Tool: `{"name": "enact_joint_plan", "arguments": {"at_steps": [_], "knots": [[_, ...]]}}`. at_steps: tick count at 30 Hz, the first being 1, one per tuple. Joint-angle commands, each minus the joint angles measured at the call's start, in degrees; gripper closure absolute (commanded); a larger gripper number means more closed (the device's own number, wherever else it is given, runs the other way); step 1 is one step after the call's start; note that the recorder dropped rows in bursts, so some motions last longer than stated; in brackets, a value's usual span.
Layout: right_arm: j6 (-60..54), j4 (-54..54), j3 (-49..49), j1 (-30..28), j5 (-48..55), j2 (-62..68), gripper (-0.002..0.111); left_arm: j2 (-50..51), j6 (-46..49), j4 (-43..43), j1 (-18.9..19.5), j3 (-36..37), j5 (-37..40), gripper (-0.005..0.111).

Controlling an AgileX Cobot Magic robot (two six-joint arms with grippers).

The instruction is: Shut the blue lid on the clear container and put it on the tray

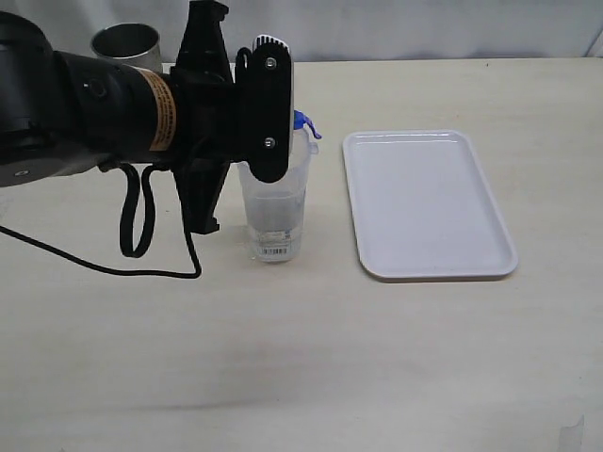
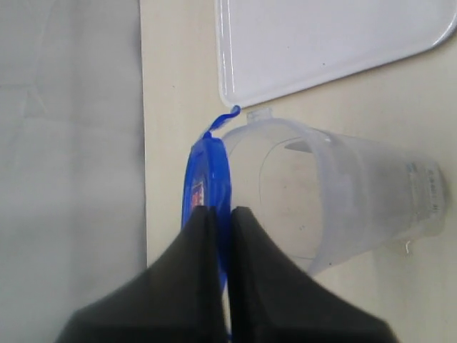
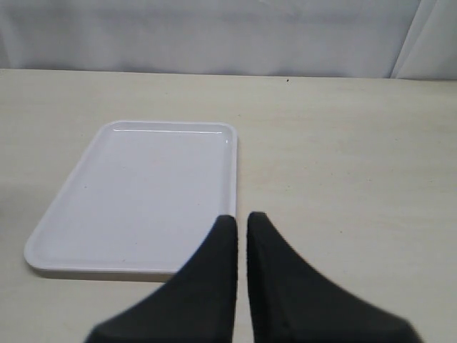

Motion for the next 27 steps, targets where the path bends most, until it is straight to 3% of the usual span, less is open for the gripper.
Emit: {"name": "enact_joint_plan", "arguments": {"at_steps": [1, 17, 23, 27], "knots": [[0.0, 0.1, 0.1, -0.2, -0.2, -0.2, 0.103, -0.3, 0.0, -2.6, -0.2, 0.2, 1.3, 0.107], [0.0, 0.1, 0.1, -0.2, -0.2, -0.2, 0.103, -0.3, 1.5, -7.9, -0.2, 0.2, 1.9, 0.107], [0.0, 0.1, 0.1, -0.2, -0.2, -0.2, 0.103, -0.3, 1.7, -7.8, -2.8, 0.2, 3.1, 0.107], [0.0, 0.1, 0.1, -0.2, -0.2, -0.2, 0.103, -0.3, 1.7, -8.3, -2.8, 0.2, 7.6, 0.107]]}}
